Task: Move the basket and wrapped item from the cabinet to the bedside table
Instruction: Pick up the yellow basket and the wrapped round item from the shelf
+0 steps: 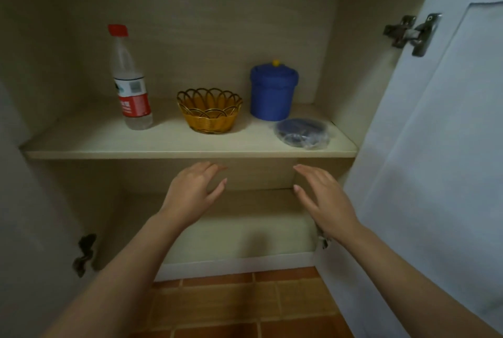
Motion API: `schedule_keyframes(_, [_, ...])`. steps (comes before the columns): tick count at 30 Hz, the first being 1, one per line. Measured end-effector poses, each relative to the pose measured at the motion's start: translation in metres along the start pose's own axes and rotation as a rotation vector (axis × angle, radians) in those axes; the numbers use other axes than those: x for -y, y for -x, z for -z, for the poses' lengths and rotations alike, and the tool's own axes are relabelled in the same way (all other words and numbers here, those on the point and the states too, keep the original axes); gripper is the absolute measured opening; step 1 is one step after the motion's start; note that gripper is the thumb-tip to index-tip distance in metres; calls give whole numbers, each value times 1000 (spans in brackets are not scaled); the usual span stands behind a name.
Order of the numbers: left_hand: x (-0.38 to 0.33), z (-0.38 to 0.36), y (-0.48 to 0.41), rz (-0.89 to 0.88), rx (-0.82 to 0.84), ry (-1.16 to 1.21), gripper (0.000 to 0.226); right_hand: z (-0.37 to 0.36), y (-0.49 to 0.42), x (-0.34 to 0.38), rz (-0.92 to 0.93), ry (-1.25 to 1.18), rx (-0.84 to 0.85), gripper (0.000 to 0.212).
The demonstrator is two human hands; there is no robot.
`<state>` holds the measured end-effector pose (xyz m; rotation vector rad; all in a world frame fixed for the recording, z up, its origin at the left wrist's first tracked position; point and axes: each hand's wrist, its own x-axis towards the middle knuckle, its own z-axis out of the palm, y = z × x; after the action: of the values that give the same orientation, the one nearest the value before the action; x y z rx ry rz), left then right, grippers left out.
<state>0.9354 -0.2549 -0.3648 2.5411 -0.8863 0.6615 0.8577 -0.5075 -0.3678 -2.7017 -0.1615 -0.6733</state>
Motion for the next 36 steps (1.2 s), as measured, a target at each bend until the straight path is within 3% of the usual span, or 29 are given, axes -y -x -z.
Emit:
schedule_keyframes(8, [9,-13,-32,-74,6,-6,40,-5,-7,-12,-49,21,-45,48])
schedule_keyframes(14, [17,-23,-65,-149,-107,-30,29,-4,-32,-23,-98,98,-97,44])
schedule_keyframes(23, [44,-29,-114,33,-203,-184,52,-6,-84,-41,-198,192,-130,48])
schedule_keyframes(27, [59,-34,-128,238,-158,-210,62,-9,-96,-42,-206,182,-155,48])
schedule_keyframes(31, [68,-37,-137,372,-106,-120,44,-13,-99,-41,-185,200,-145,48])
schedule_keyframes(36, [70,-39,-137,372,-172,67,38,-13,-100,-41,-181,215,-125,49])
